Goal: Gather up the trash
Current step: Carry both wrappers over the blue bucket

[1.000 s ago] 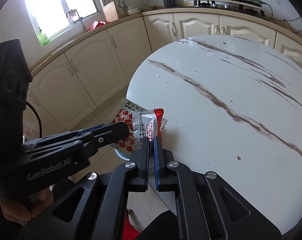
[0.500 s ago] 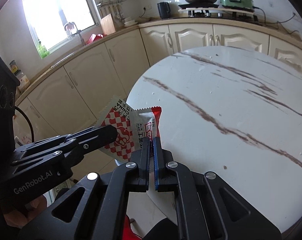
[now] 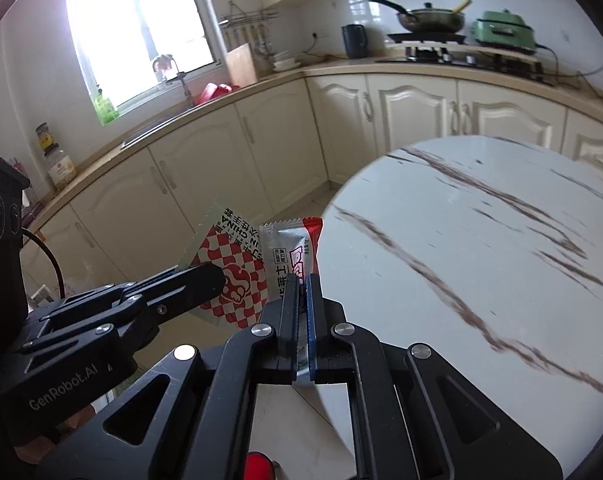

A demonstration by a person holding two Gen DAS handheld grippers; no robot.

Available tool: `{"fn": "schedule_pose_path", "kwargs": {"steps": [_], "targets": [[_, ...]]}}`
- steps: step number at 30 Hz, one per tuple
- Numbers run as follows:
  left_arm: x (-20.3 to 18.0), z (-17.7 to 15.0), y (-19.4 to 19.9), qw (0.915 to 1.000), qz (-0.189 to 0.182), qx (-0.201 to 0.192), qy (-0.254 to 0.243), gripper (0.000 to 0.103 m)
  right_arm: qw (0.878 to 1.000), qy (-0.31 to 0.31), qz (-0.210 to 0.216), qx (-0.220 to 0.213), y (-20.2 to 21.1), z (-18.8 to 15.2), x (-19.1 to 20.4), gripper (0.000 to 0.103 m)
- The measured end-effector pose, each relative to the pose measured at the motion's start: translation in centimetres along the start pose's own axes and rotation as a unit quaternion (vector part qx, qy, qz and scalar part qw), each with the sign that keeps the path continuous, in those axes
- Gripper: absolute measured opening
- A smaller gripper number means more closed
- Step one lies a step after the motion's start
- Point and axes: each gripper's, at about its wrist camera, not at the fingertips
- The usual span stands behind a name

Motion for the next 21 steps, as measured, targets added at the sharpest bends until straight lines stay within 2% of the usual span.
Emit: {"fn": "schedule_pose_path", "kwargs": {"steps": [6, 10, 16, 21], "targets": [[6.1, 0.0, 2.3, 0.9988, 0.039, -0.009, 0.028, 0.0, 0.998, 0.036, 0.041, 0.012, -5.3, 2.6, 5.9, 0.005], [10.4, -0.8, 1.7, 0.9965, 0.062, 0.005, 0.056, 0.0, 0.995, 0.058, 0.065, 0.042, -11.2, 3.4, 10.0, 0.004], [16.7, -3.1, -3.9, 0.9875, 0.092, 0.068, 0.109, 0.0, 0.989, 0.071, 0.072, 0.109, -21.4, 1.8, 12.6, 0.004], [20.7, -5.7, -10.3, 0.9741, 0.116, 0.14, 0.134, 0.0, 0.981, 0.053, 0.061, 0.177, -30.2, -1.4, 11.8, 0.004]]}}
Point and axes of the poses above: each gripper's, at about its wrist camera, not at the fingertips, and y roughly against the way its jaws point, x to its left, z to its top, and after that the axes turned 1 degree about x, right-handed
